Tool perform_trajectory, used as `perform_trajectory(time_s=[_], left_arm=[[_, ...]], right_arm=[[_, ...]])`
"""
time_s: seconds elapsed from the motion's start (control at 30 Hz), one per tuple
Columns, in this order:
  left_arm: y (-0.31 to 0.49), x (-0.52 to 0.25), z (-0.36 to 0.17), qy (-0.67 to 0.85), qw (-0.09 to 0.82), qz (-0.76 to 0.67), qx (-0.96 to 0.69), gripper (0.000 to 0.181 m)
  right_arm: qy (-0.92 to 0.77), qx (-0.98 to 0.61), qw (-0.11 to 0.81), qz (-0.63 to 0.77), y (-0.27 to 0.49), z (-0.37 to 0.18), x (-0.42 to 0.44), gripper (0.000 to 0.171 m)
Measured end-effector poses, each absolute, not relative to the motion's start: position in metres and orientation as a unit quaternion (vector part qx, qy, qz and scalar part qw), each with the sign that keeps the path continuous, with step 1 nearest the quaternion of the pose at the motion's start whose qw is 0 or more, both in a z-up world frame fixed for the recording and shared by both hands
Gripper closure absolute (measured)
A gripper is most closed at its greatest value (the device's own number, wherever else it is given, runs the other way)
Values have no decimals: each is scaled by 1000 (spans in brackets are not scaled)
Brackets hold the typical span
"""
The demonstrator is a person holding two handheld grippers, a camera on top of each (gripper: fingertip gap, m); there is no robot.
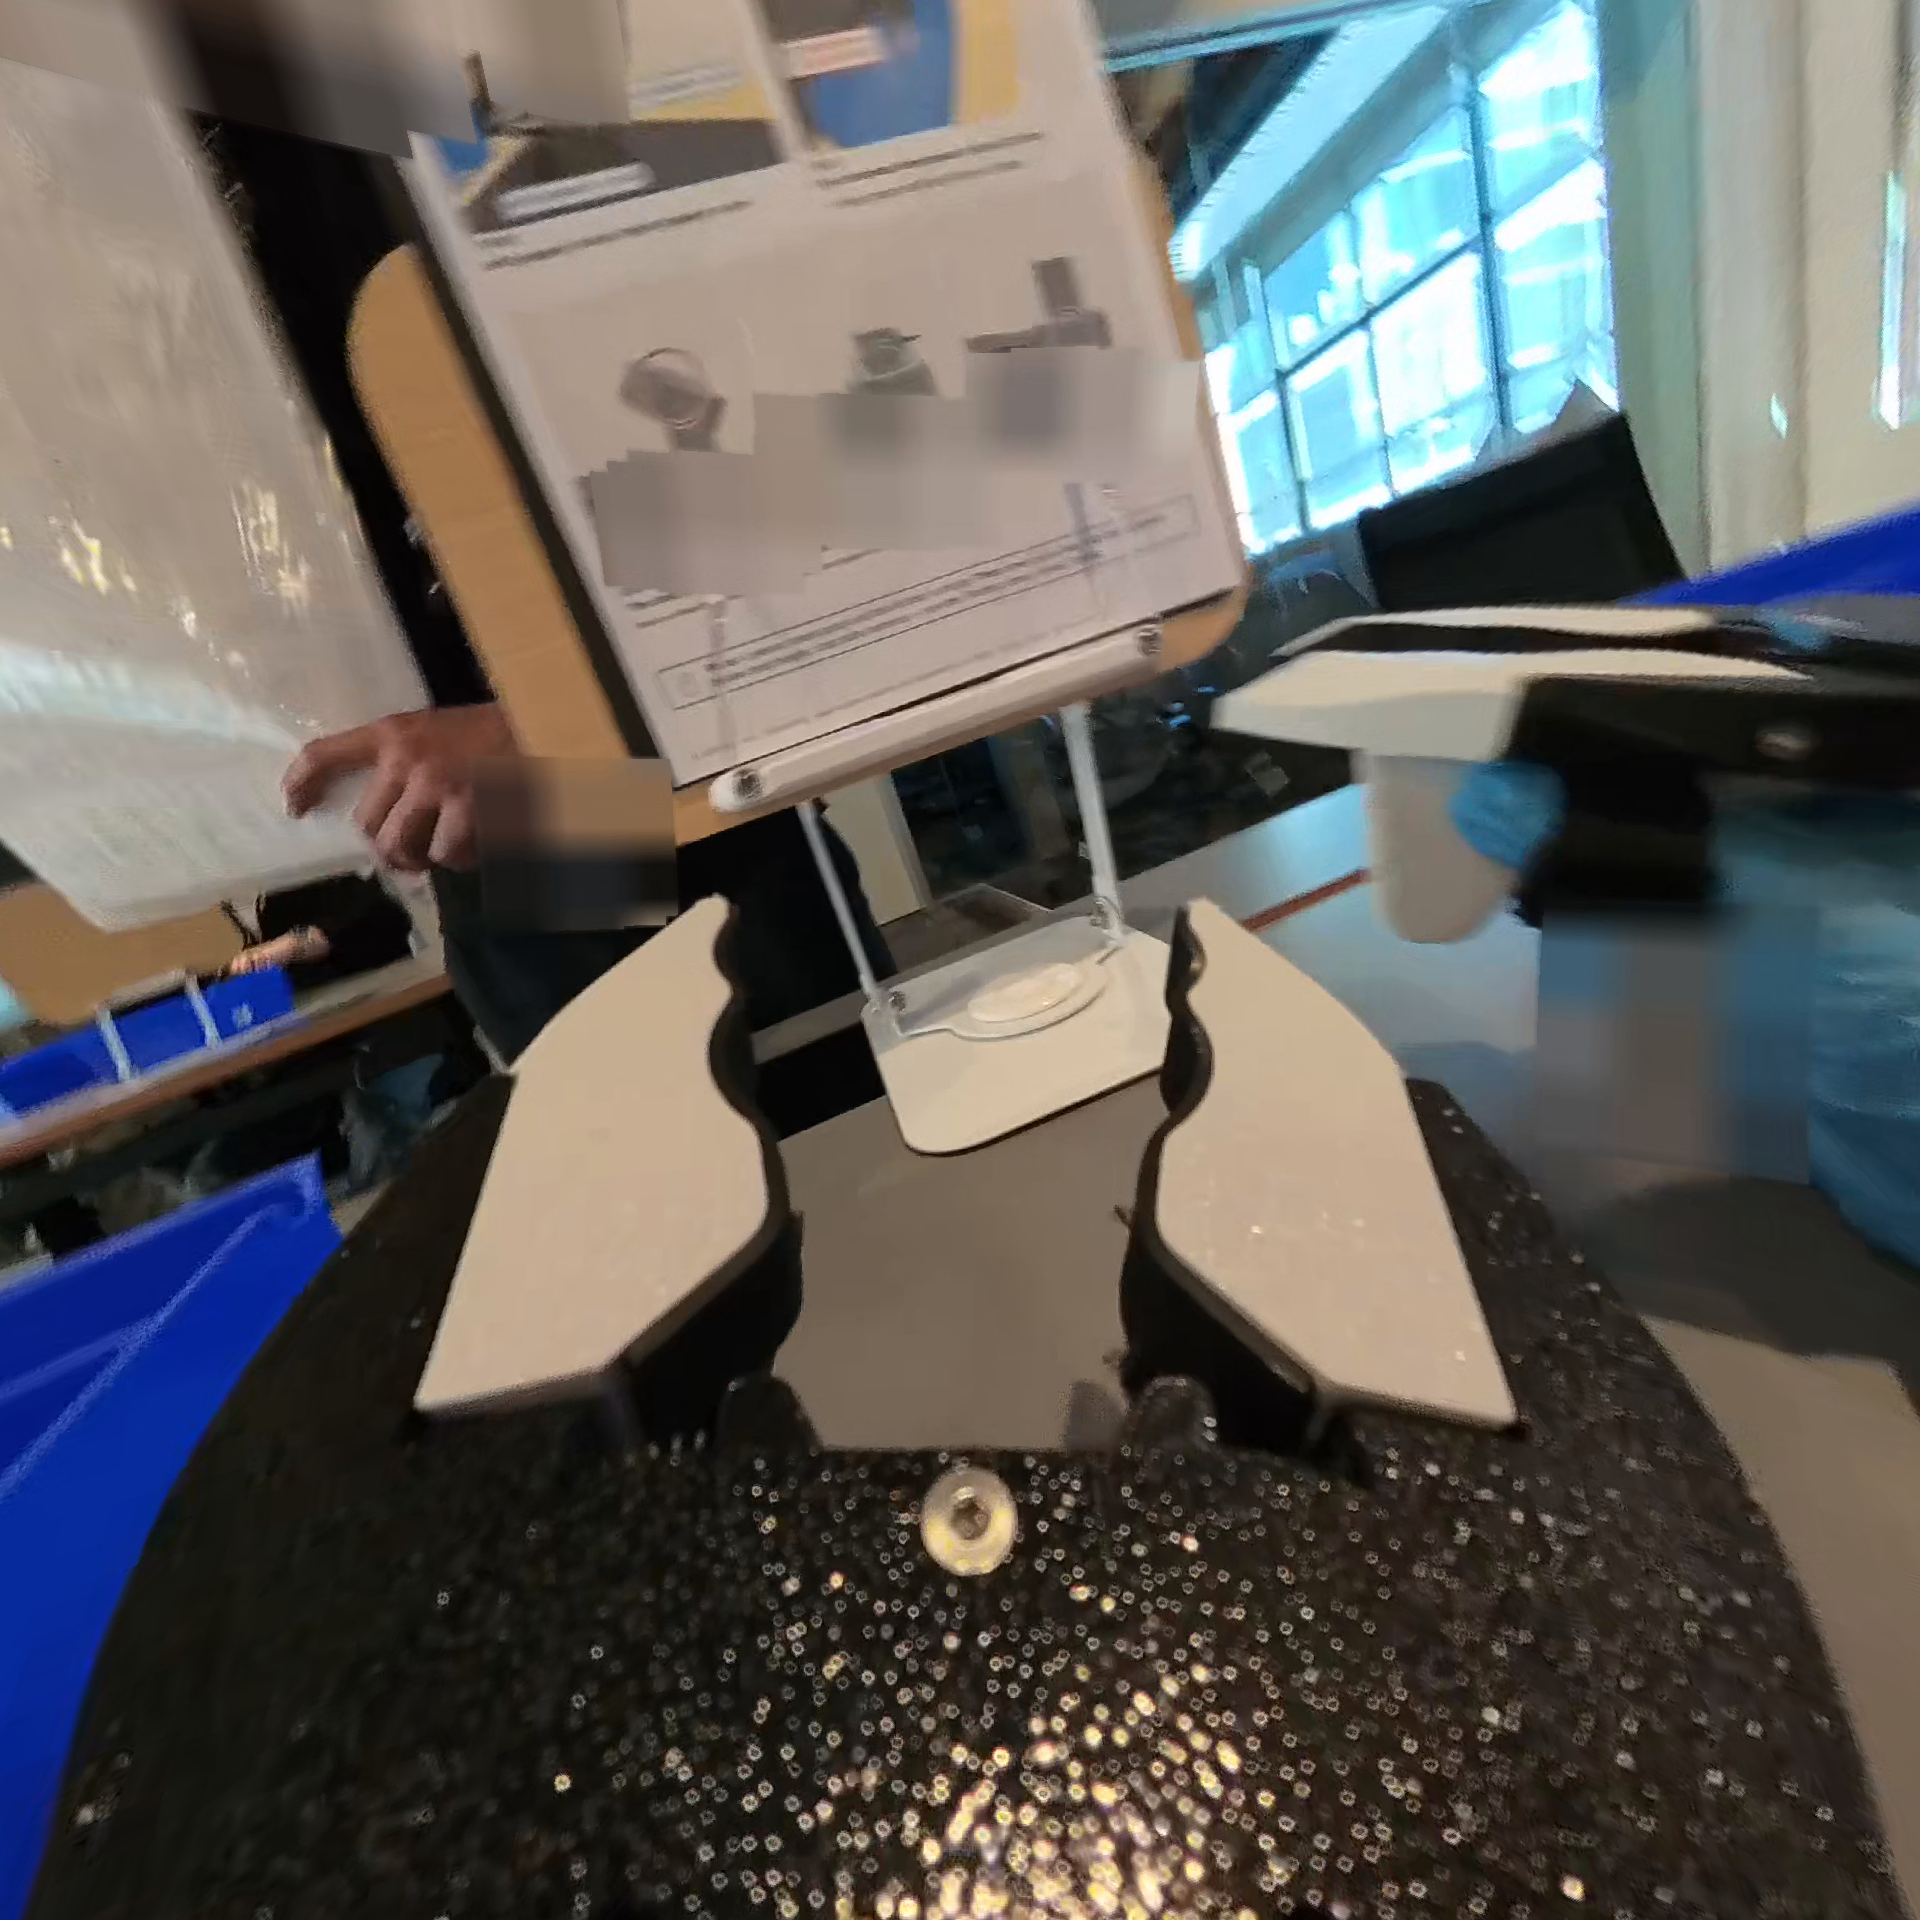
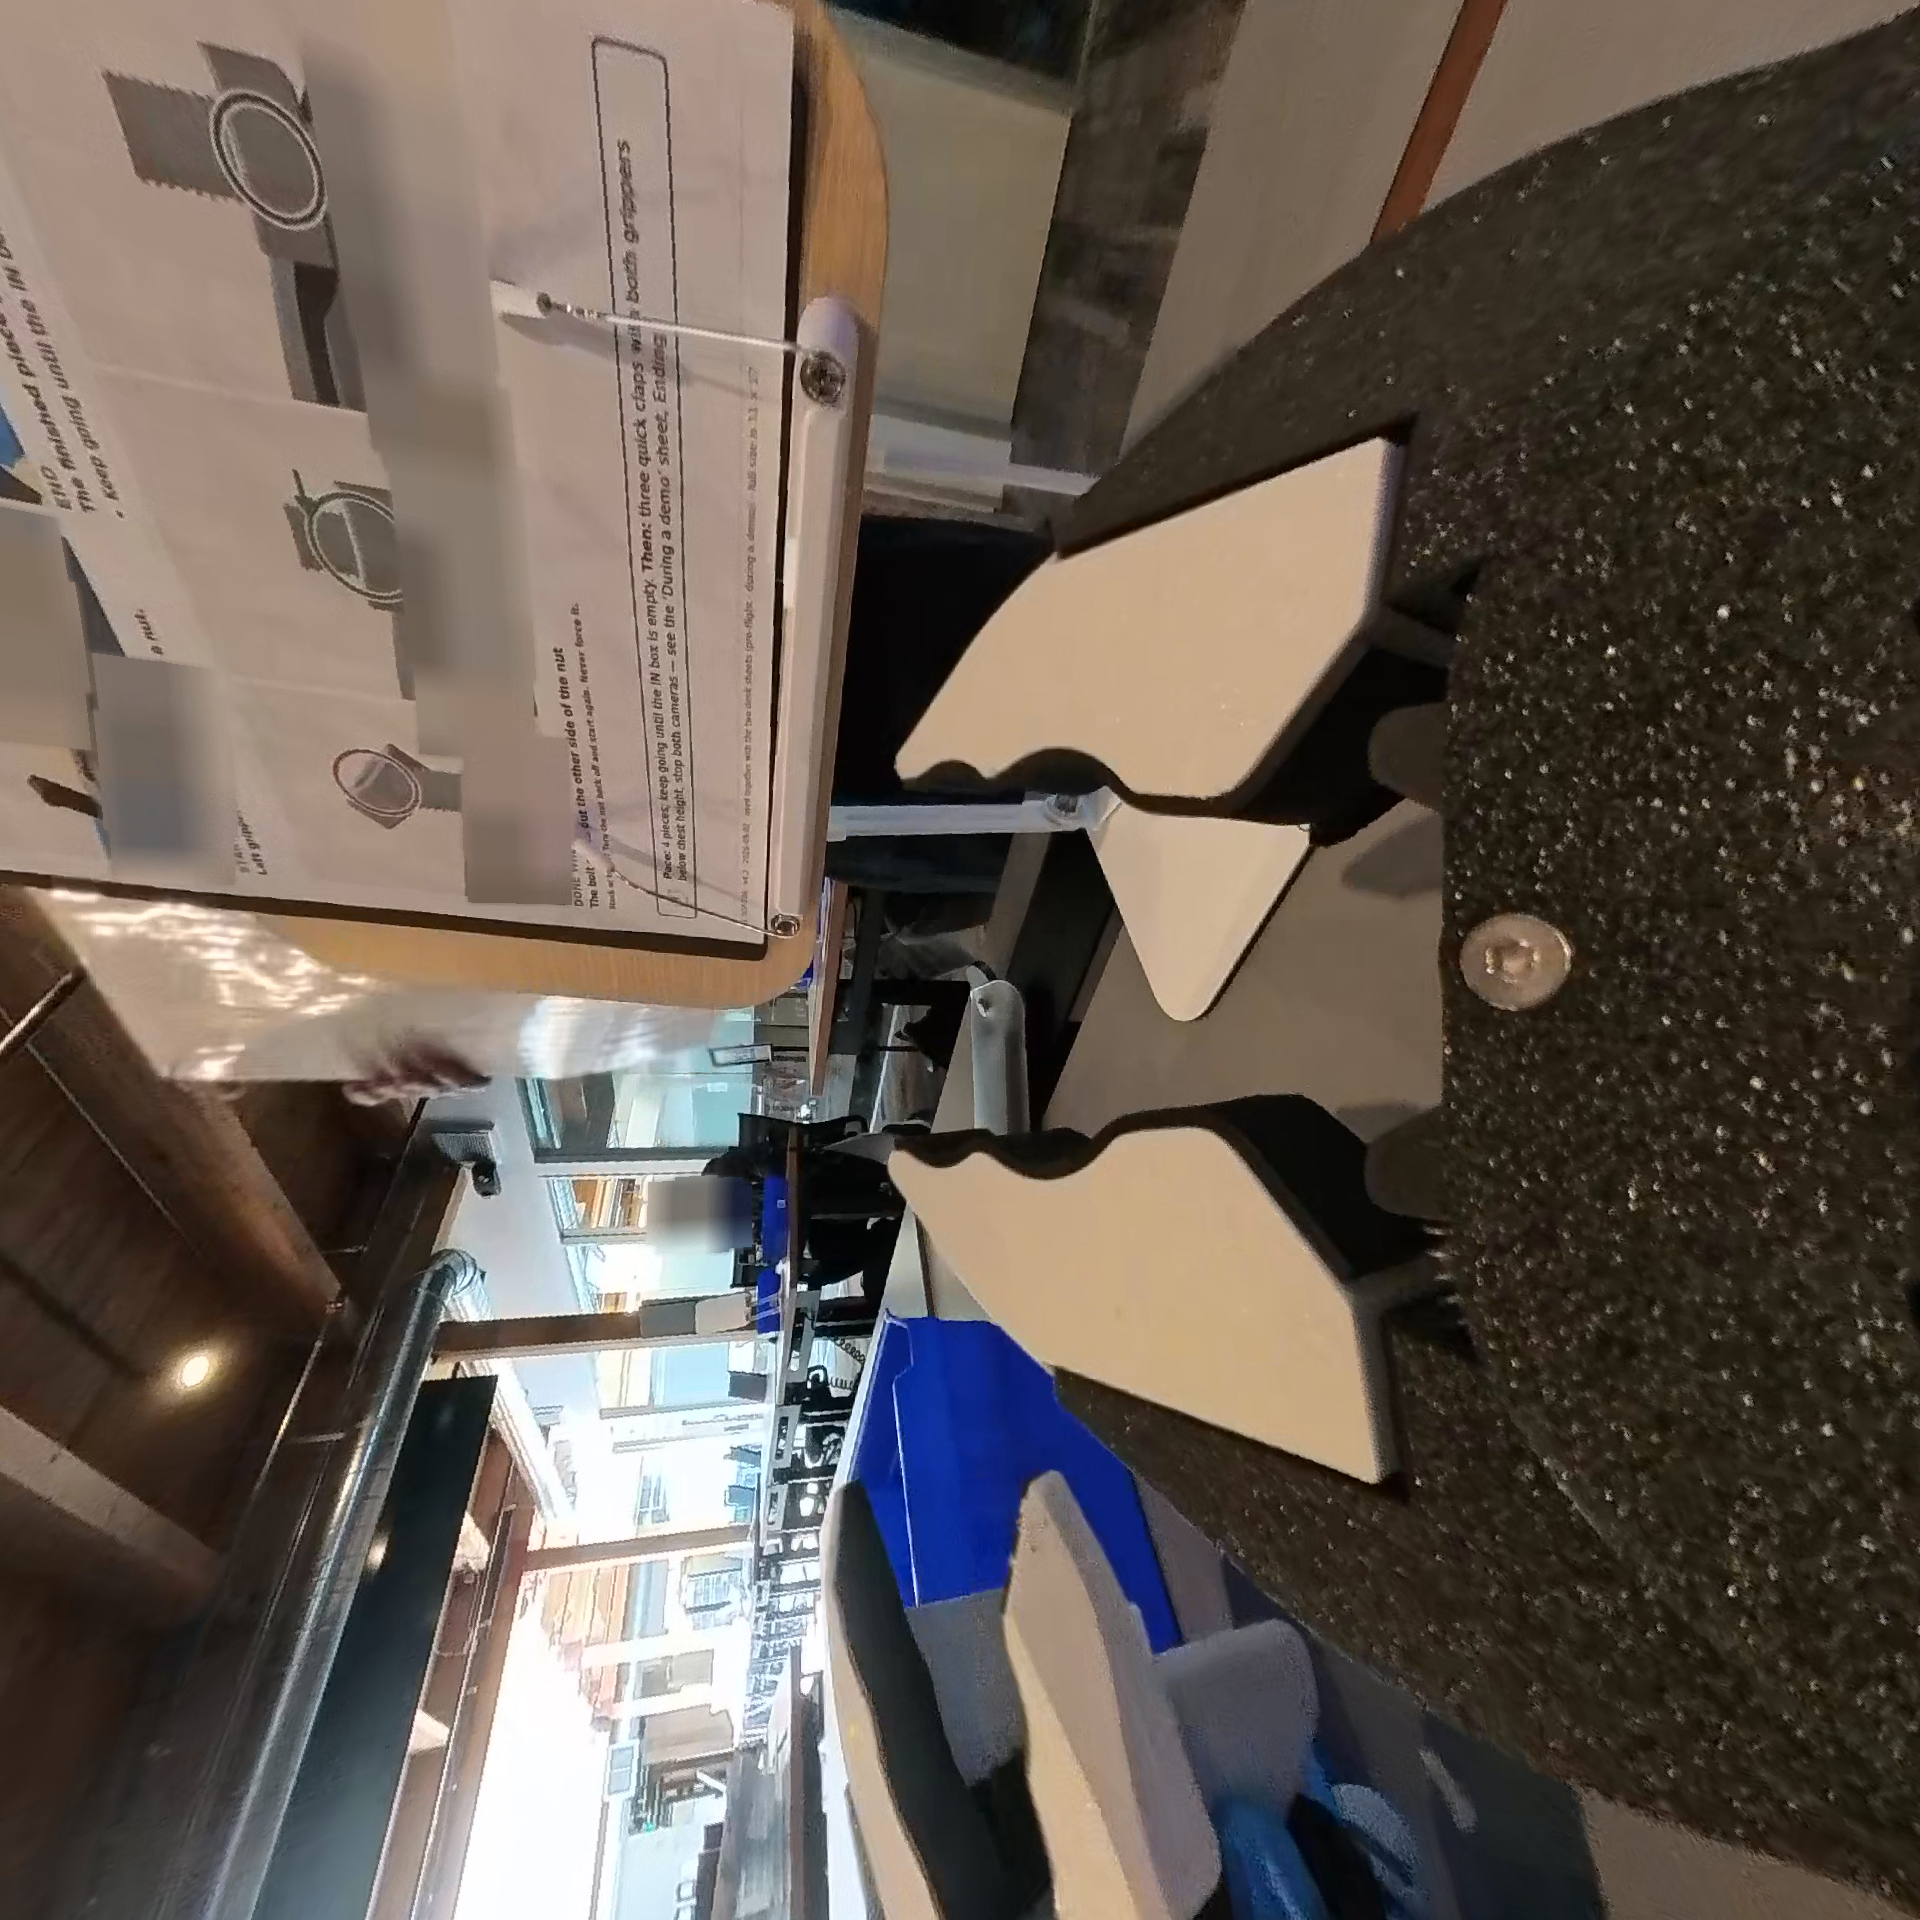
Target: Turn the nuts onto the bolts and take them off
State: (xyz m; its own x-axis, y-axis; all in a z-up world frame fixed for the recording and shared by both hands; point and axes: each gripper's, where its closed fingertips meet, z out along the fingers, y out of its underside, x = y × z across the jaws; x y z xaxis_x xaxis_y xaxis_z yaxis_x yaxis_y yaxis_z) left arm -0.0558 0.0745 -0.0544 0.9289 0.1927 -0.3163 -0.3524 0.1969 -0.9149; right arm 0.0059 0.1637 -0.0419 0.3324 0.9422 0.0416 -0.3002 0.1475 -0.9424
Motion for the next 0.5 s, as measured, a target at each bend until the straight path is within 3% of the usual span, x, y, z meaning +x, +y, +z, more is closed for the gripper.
perform_trajectory(time_s=[0.5], left_arm=[[73,-61,-50,38,783,155,-601,117]], right_arm=[[-360,-460,690,427,160,-44,7,118]])
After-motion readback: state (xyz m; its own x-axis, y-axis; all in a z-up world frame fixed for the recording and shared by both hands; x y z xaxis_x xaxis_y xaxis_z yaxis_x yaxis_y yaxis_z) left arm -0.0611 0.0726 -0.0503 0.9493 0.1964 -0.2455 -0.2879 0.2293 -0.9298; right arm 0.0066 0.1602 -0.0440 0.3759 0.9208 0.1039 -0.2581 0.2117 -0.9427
